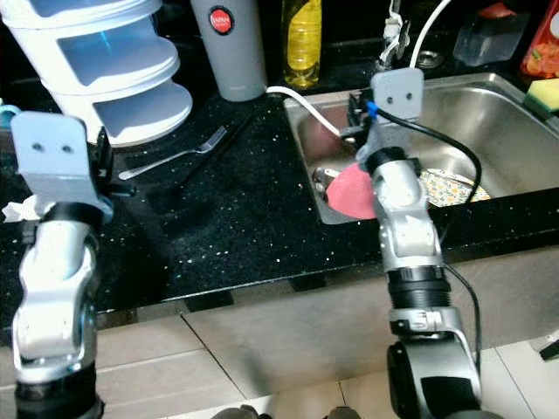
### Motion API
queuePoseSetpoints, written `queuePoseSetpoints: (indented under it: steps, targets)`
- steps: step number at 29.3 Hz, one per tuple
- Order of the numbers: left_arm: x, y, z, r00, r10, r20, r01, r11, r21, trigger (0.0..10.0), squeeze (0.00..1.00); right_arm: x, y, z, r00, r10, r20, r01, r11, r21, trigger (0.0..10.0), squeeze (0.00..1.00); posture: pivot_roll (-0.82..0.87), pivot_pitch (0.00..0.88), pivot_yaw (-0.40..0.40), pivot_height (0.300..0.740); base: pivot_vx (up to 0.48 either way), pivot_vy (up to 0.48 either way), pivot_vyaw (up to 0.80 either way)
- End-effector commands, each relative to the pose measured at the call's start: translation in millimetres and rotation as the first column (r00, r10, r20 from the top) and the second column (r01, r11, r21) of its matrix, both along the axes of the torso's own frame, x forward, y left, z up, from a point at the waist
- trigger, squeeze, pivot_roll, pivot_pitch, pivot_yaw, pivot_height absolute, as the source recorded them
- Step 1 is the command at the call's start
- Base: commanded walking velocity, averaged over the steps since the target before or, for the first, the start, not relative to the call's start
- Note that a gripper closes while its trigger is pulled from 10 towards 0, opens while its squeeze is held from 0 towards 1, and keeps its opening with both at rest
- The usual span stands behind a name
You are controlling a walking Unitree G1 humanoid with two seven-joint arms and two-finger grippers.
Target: Kitchen organization
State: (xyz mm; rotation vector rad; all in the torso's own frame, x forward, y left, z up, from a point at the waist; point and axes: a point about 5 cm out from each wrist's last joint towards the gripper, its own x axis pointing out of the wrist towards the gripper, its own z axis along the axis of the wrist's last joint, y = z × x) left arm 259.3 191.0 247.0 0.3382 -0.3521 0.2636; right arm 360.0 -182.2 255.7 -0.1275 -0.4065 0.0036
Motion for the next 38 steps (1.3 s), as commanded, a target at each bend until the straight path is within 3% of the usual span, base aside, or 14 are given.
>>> queuePoseSetpoints:
  steps: [1,5,10,14,18,21,38]
  targets:
    - [-4.7,1.9,2,0.999,0.019,0.027,-0.021,0.998,0.059,10.0,0.0,-0.7,-10.6,-6,0.998,-0.056,-0.011,0.056,0.998,0.01,10.0,0.0,0.13,0.0,0.027,0.74,0.0,0.0,0.0]
    - [-5.1,3.1,1,0.999,0.032,0.034,-0.034,0.996,0.083,10.0,0.0,0.8,-29.4,-9,0.989,-0.148,-0.023,0.148,0.989,0.024,10.0,0.0,0.13,0.0,0.027,0.74,0.0,0.0,0.0]
    - [-7.5,3.5,3,0.997,0.052,0.065,-0.059,0.991,0.117,10.0,0.0,1.9,-36.2,-8,0.985,-0.173,-0.019,0.174,0.984,0.027,10.0,0.0,0.13,0.0,0.027,0.74,0.0,0.0,0.0]
    - [-8.1,3.5,1,0.997,0.053,0.064,-0.059,0.993,0.106,10.0,0.0,3.2,-32.5,-7,0.988,-0.155,-0.015,0.155,0.988,0.026,10.0,0.0,0.14,0.0,0.024,0.74,0.0,0.0,0.0]
    - [-6.4,-0.5,1,0.998,0.029,0.062,-0.032,0.998,0.055,10.0,0.0,7.0,-14.0,-6,0.996,-0.085,-0.001,0.085,0.996,0.027,10.0,0.0,0.14,0.0,0.022,0.74,0.0,0.0,0.0]
    - [-5.8,-2.2,2,0.997,0.026,0.069,-0.03,0.998,0.058,10.0,0.0,7.7,-9.6,-6,0.997,-0.073,0.002,0.073,0.997,0.032,10.0,0.0,0.15,0.0,0.022,0.74,0.0,0.0,0.0]
    - [-4.3,-1.9,0,0.998,0.015,0.058,-0.019,0.998,0.065,10.0,0.0,7.4,-9.8,-8,0.997,-0.071,0.001,0.071,0.997,0.039,10.0,0.0,0.15,0.0,0.031,0.74,-0.204,0.0,0.0]
